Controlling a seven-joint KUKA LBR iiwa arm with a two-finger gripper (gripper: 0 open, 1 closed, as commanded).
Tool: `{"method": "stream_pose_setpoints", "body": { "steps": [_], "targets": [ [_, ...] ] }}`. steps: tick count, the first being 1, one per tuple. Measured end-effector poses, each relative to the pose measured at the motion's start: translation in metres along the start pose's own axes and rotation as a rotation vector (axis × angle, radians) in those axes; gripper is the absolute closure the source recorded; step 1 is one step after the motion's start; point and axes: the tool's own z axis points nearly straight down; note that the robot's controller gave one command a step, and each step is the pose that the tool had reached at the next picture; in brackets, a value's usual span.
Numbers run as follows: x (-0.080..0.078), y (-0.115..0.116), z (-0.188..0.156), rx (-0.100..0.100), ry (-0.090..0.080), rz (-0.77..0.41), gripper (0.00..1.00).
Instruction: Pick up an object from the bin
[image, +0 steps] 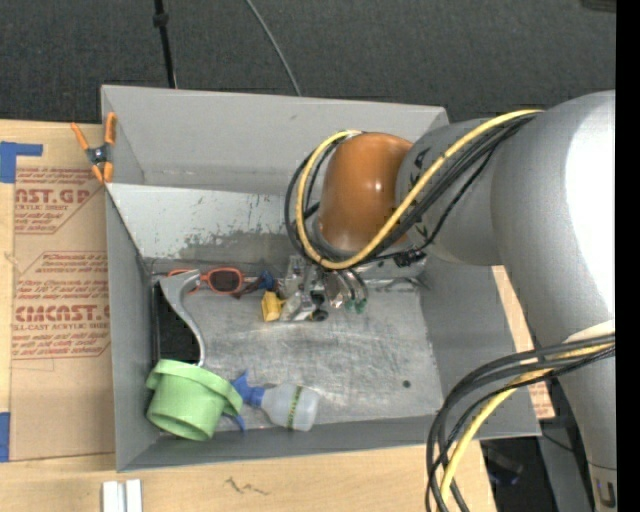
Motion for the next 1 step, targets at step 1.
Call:
{"method": "stream_pose_setpoints", "body": {
  "steps": [1],
  "targets": [
    [0.0, 0.0, 0.0, 0.0, 0.0, 0.0, 1.0]
  ]
}}
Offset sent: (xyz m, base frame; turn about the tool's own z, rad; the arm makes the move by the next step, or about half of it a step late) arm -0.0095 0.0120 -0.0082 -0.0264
